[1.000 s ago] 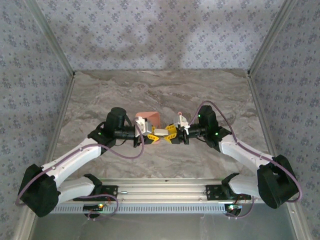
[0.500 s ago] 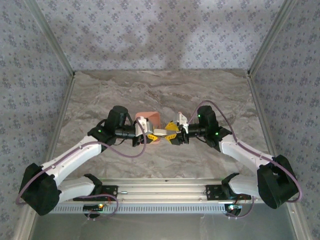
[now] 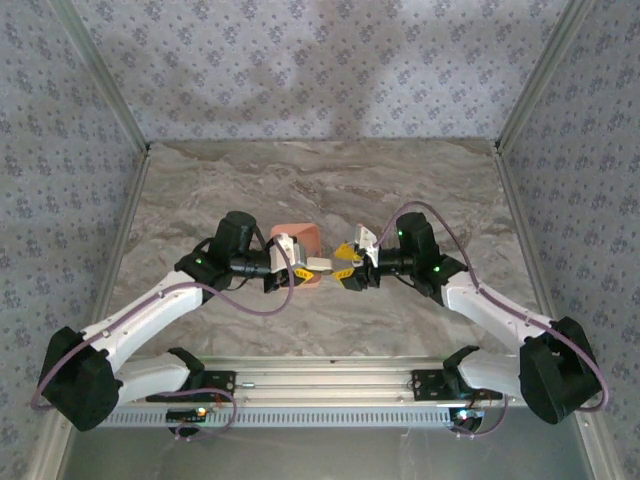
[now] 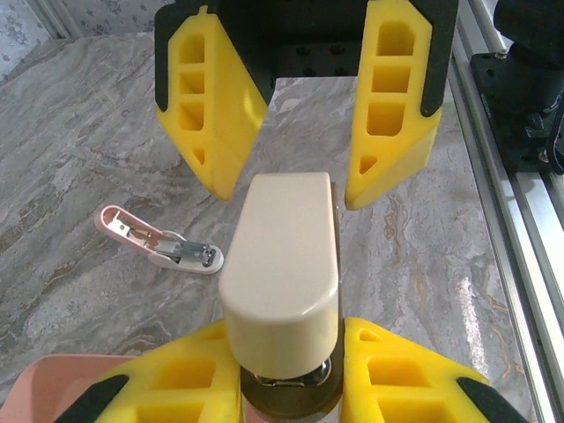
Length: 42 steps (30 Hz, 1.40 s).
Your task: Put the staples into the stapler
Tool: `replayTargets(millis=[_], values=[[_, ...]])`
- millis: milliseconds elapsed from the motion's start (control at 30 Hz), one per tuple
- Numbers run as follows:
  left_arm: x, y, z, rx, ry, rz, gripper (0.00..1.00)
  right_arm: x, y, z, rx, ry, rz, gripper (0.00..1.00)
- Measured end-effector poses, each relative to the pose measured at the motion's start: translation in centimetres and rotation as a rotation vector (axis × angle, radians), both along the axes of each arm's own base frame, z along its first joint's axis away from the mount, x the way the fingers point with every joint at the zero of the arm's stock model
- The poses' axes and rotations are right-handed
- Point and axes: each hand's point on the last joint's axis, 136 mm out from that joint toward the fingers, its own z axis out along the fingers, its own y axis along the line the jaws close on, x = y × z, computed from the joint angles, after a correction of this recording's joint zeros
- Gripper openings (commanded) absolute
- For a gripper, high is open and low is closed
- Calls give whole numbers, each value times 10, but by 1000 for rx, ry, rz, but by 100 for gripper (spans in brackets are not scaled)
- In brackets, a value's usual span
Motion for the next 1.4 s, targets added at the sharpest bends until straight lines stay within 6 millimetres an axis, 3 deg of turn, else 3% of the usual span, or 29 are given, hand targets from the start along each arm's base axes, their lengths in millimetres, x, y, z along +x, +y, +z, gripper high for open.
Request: replayTargets(millis=[733,1400], values=[[2,1,0,15,-14,8,5,5,-5,-10,-48,26,-53,59],[6,4,-2,40,-30,23,3,8,-13,-2,-72,-1,-110,63]])
